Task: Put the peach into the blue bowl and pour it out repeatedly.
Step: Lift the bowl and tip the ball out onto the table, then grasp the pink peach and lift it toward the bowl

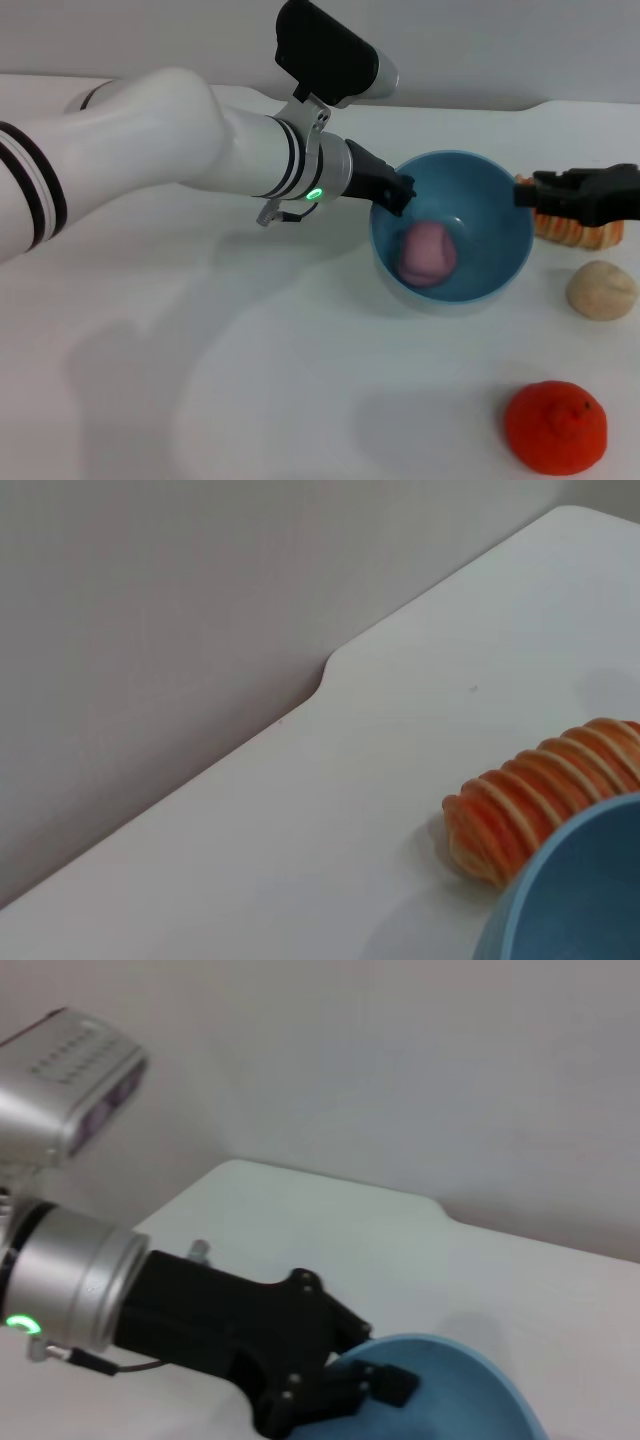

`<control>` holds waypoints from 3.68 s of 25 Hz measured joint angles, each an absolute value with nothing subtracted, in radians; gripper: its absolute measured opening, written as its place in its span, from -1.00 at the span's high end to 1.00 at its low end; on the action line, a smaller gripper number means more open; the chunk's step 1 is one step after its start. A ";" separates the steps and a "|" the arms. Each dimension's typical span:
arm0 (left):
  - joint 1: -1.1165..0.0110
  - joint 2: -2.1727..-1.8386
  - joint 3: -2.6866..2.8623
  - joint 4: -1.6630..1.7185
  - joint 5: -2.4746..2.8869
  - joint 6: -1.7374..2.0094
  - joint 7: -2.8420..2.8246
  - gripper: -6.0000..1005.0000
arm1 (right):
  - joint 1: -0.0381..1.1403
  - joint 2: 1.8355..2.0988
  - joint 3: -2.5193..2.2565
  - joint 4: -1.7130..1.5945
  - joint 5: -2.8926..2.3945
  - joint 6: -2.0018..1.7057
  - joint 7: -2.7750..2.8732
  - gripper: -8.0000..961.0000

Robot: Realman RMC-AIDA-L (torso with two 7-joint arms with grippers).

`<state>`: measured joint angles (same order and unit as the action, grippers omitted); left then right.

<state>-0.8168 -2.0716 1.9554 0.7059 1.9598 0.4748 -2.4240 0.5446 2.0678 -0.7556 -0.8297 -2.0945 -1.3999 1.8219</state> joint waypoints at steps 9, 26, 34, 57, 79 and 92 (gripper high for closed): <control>-0.812 -2.070 1.958 0.735 2.022 0.305 -2.409 0.99 | 0.354 2.066 -0.555 -0.789 -1.835 -1.386 1.631 0.12; -0.696 -2.078 2.435 0.912 2.285 -0.293 -1.955 0.99 | 0.168 2.054 -0.188 -0.531 -1.706 -1.466 1.327 0.15; -0.613 -2.078 2.529 0.920 2.282 -0.492 -1.665 0.99 | 0.193 2.055 -0.196 -0.523 -1.707 -1.466 1.326 0.17; -0.739 -2.070 2.056 0.789 1.626 0.065 -1.915 0.99 | 0.453 2.055 -0.420 -0.534 -2.225 -1.533 1.677 0.20; -0.725 -2.074 2.064 0.754 1.632 0.044 -1.929 0.99 | 0.669 2.074 -0.718 -0.300 -2.294 -1.249 1.731 0.24; -0.722 -2.073 2.077 0.751 1.624 0.050 -1.929 0.99 | 0.674 2.079 -0.717 -0.275 -2.161 -1.267 1.587 0.86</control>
